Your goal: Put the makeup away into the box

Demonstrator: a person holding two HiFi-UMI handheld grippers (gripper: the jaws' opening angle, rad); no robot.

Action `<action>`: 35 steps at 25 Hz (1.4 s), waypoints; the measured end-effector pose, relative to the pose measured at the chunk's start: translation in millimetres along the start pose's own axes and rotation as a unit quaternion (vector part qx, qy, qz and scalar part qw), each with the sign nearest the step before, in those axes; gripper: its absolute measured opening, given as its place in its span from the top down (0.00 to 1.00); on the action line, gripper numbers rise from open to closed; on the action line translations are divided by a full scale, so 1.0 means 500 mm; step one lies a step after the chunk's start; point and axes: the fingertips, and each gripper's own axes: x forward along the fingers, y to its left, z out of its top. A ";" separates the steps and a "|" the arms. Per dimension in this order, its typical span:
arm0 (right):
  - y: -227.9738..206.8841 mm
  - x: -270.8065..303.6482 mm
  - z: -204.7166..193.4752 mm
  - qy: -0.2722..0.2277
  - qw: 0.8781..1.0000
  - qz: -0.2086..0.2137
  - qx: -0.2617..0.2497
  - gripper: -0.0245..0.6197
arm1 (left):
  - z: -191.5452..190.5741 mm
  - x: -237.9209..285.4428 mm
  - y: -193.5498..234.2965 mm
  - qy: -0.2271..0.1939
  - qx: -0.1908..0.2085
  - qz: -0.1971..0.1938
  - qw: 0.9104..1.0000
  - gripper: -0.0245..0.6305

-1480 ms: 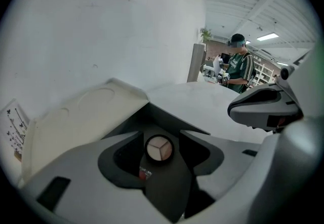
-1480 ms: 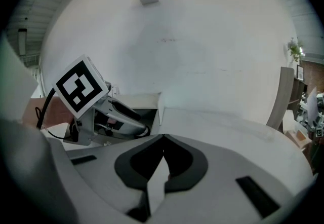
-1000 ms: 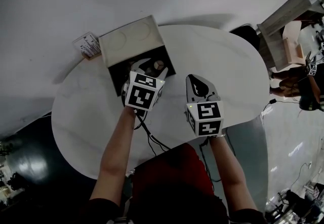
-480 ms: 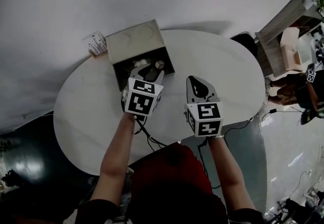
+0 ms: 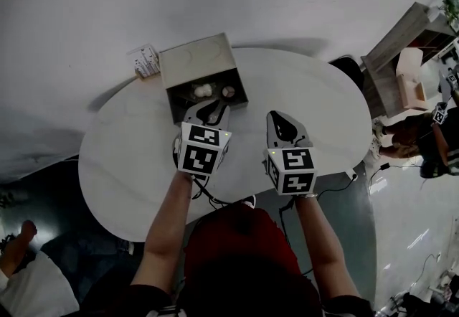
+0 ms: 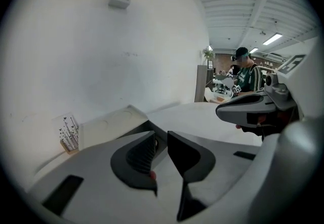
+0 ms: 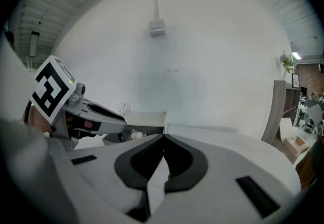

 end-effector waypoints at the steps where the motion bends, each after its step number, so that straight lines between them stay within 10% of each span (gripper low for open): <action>1: 0.001 -0.004 0.002 -0.002 1.000 0.000 0.000 0.94 | -0.001 -0.007 -0.001 -0.003 -0.001 0.004 1.000 0.83; 35: 0.076 -0.130 0.026 -0.048 0.998 0.045 -0.010 0.94 | -0.024 -0.190 -0.031 -0.081 -0.067 0.051 0.993 0.93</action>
